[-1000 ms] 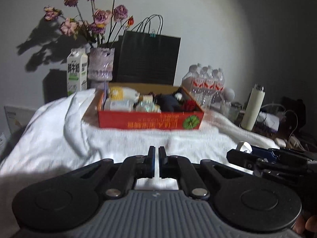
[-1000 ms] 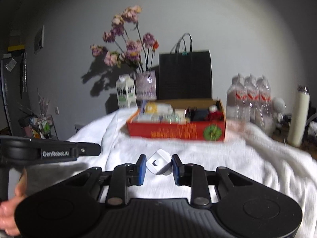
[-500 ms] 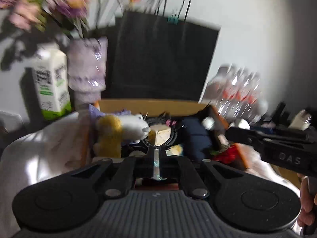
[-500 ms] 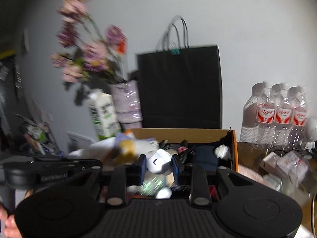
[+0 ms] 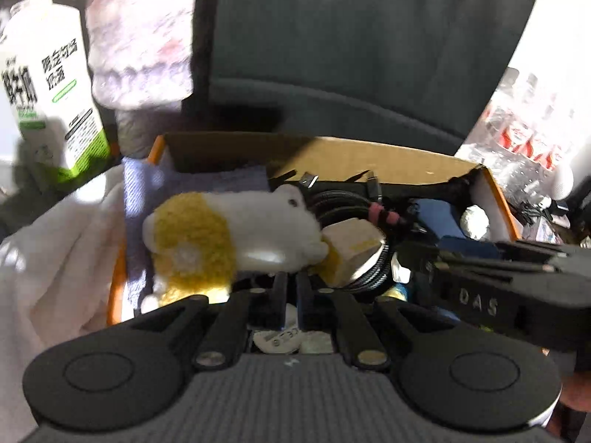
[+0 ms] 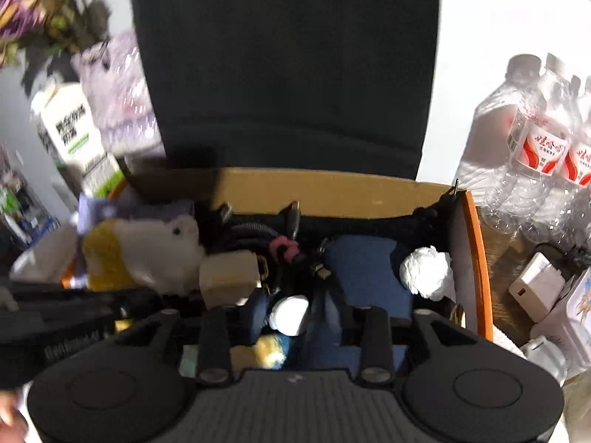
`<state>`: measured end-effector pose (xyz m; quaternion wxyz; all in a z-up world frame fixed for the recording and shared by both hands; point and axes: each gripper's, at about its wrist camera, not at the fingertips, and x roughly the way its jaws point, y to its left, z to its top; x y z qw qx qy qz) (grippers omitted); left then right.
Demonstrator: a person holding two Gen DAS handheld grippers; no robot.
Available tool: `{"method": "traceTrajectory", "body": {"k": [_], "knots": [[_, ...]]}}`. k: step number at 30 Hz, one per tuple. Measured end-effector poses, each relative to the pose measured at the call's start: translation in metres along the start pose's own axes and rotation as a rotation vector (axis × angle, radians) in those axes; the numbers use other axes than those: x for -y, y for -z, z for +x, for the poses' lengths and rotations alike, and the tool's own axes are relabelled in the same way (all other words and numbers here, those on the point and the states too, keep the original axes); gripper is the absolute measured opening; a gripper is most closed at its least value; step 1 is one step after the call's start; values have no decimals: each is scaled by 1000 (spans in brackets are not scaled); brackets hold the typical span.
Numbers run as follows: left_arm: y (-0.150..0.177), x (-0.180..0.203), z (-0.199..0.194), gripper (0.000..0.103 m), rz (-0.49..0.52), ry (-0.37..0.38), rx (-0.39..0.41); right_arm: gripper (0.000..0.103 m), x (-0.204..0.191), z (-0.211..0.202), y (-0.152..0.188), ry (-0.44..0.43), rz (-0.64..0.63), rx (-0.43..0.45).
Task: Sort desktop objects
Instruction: 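Carry the white cap into the orange box and open the right gripper, then withdraw the right gripper from the box back over the towel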
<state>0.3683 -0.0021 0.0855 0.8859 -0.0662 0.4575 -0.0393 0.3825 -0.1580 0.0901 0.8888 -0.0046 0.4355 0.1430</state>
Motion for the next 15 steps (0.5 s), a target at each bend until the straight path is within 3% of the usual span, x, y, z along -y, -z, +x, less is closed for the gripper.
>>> {"method": "traceTrajectory", "body": {"k": [3,5,7,10,12,15], "knots": [[-2,5,-3,7,4,-3,-6,47,3,-8,-3,1,29,15],[-2,8,-4,20,7,-7,-26,48,4,-15,-4,15,31,26],[1,10,-7,66,10,-22,-19,56,6,-18,-4,41,24,23],[12,8,-26,96,-13,-64,74,67,10,-29,1,93,53,29],[19,6,-39,103,-25,-61,103,86,16,-38,7,98,85,34],[29,7,-57,103,-25,-65,109,94,23,-53,21,78,111,63]]}}
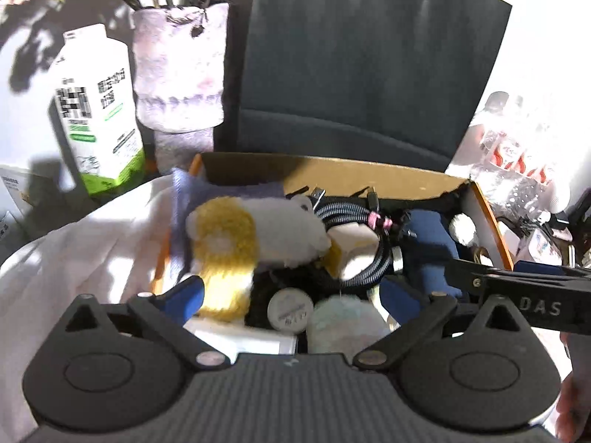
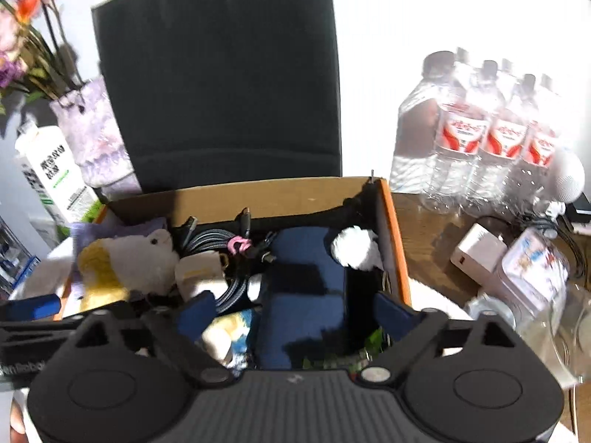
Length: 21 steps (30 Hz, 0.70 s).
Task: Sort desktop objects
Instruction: 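Withdraw the right gripper from the box back over the towel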
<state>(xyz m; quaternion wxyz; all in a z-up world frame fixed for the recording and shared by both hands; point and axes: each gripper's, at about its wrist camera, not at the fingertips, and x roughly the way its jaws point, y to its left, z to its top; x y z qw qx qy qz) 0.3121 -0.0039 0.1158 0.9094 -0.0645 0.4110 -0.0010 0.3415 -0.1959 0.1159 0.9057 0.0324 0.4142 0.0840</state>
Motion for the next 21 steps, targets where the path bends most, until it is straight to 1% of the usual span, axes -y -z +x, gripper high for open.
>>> {"method": "traceTrajectory", "body": {"k": [2,5,8,11,14,16,18,21], "knots": [[6,0,-13,103,5,1,9,97,4,-14,8,-18,8,0],[19,0,-32,103,28,5,17,103,1,-33,22,5,-22,18],[31,0,-53,103,37,15,22,103,-1,-55,35,-12,-70,42],[45,0,-75,103,40,25,44,103,-1,-78,49,-40,-76,58],[62,-2,-98,103,33,39,69,103,-4,-102,65,-49,-86,87],[77,-4,-115,103,35,38,107,103,-8,-117,78,-54,-105,110],[94,-2,-131,103,54,20,130,103,-10,-131,93,-57,-129,133],[120,-1,-156,103,84,42,158,103,-12,-153,119,-84,-146,160]]}}
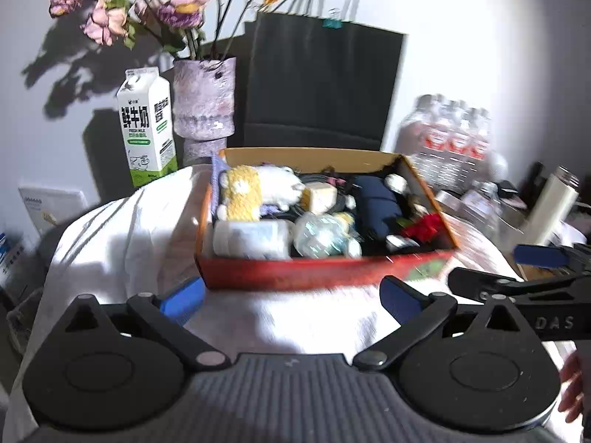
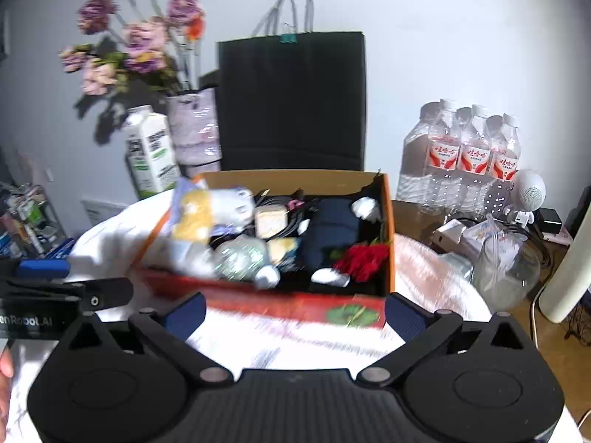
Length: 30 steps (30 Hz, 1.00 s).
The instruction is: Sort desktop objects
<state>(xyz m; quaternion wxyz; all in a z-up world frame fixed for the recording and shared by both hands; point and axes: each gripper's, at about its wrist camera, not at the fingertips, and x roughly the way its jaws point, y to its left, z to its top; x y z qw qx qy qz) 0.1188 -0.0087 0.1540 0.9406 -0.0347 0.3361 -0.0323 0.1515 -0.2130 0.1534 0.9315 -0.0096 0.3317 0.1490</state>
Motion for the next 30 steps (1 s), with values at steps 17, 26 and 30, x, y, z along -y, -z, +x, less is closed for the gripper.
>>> {"method": "traceTrajectory", "body": {"k": [17,26,30], "knots": [[208,-4,-149,103,165,75,233,103,-24,-134,206,0,-65,204],[258,-23,-123,103,98,9,258,103,-35,-142,265,-49,10,253],[244,-21,-95,103,61,-19,261,103,-48,-118,258,-26,-9,216]]}}
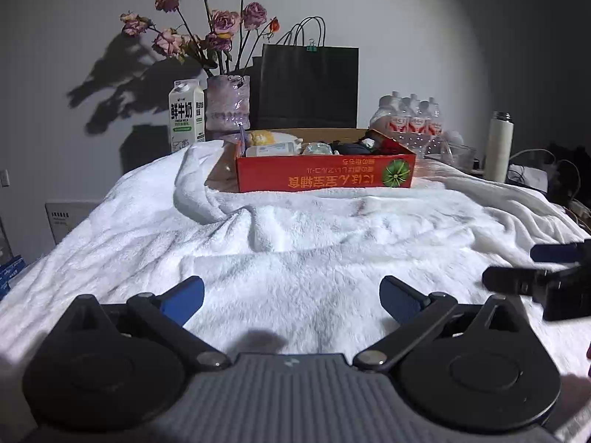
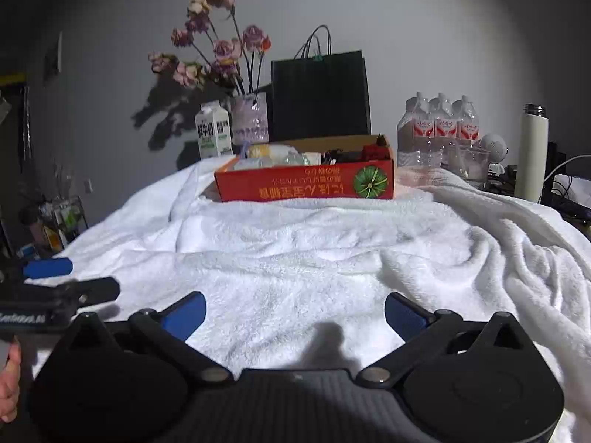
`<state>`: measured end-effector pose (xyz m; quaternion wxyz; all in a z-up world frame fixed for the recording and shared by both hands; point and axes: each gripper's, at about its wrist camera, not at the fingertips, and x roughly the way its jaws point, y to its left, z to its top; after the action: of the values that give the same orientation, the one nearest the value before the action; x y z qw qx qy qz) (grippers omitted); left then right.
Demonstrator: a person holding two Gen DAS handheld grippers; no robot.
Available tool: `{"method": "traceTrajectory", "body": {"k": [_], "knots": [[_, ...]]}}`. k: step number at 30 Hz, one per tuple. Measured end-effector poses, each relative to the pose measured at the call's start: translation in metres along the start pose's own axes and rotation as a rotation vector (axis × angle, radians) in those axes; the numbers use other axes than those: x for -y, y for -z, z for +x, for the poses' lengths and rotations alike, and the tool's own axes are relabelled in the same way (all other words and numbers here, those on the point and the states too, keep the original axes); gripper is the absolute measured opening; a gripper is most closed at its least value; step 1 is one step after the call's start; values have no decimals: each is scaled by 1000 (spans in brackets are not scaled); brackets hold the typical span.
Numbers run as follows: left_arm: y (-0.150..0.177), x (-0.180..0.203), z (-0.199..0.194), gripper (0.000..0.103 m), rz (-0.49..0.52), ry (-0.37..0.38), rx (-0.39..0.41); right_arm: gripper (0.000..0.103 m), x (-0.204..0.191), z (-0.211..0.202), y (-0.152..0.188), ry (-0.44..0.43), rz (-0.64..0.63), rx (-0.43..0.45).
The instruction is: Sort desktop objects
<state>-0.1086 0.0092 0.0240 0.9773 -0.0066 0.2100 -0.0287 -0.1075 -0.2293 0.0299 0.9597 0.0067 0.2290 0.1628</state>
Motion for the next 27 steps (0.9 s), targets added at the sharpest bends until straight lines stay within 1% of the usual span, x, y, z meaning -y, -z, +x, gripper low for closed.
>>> {"method": "traceTrajectory", "body": {"k": [2,7,11,13,15,17,18,19,23,27], "knots": [[-5,3,17,103,-3,-3,-35,103,-4,14,-2,18,-3,-16],[-12,9,54,103,-16,-1,-82,103,-4,50,-11,71,-14,-63],[-14,8,76,103,-44,19,-170,103,2,71,-16,84,5,-109],[-15,7,81,103,-58,18,-184,103,4,79,-18,90,8,-128],[-16,8,85,103,-50,8,-195,103,7,86,-19,86,15,-159],[-16,7,91,103,-49,21,-226,103,10,93,-19,92,27,-195],[-16,8,94,103,-50,36,-251,103,12,94,-19,94,33,-201],[-16,8,95,103,-40,38,-257,103,13,94,-19,92,28,-200],[-16,15,98,103,-16,-4,-268,103,14,99,-20,95,9,-218],[-16,14,98,103,-27,-15,-266,103,13,100,-20,103,4,-221]]}}
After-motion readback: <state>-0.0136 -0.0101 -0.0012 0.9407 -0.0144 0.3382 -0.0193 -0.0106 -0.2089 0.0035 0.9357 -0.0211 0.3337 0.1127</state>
